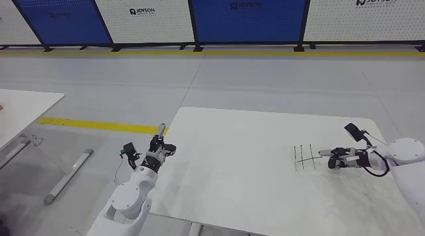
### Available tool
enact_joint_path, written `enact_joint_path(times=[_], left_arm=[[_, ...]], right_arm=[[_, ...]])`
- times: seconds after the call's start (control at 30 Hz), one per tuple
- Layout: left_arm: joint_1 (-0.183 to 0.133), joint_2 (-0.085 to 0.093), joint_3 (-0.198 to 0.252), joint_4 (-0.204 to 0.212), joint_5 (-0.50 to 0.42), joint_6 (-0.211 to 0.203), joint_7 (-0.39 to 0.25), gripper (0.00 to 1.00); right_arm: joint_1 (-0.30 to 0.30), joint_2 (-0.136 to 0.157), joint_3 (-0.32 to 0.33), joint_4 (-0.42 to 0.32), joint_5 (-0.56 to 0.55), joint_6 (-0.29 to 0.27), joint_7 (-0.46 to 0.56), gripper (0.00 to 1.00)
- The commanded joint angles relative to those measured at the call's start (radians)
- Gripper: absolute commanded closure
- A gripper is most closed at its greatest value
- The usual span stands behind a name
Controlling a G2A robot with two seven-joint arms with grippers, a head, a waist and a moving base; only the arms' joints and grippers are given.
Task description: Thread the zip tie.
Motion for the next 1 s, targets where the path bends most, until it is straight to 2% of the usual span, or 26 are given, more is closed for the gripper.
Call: enact_joint_path(times=[0.0,0.47,0.83,0.93,0.97], left_arm=[[0.0,0.0,0.0,0.0,0.0,0.0,0.0,0.0],[0.0,0.0,0.0,0.0,0.0,0.0,0.0,0.0],[0.0,0.0,0.0,0.0,0.0,0.0,0.0,0.0],[0.0,0.0,0.0,0.0,0.0,0.0,0.0,0.0],[0.0,0.0,0.0,0.0,0.0,0.0,0.0,0.0]], right_arm=[[0.002,-0.004,-0.005,0.001,-0.004,0.008,-0.002,0.63],[0.02,-0.027,-0.026,0.029,-0.018,0.03,-0.014,0.75],[0.03,-0.039,-0.032,0.042,-0.02,0.028,-0.02,0.78],[0.032,-0.043,-0.035,0.045,-0.023,0.032,-0.023,0.83],[0.033,-0.044,-0.036,0.045,-0.024,0.033,-0.023,0.9]])
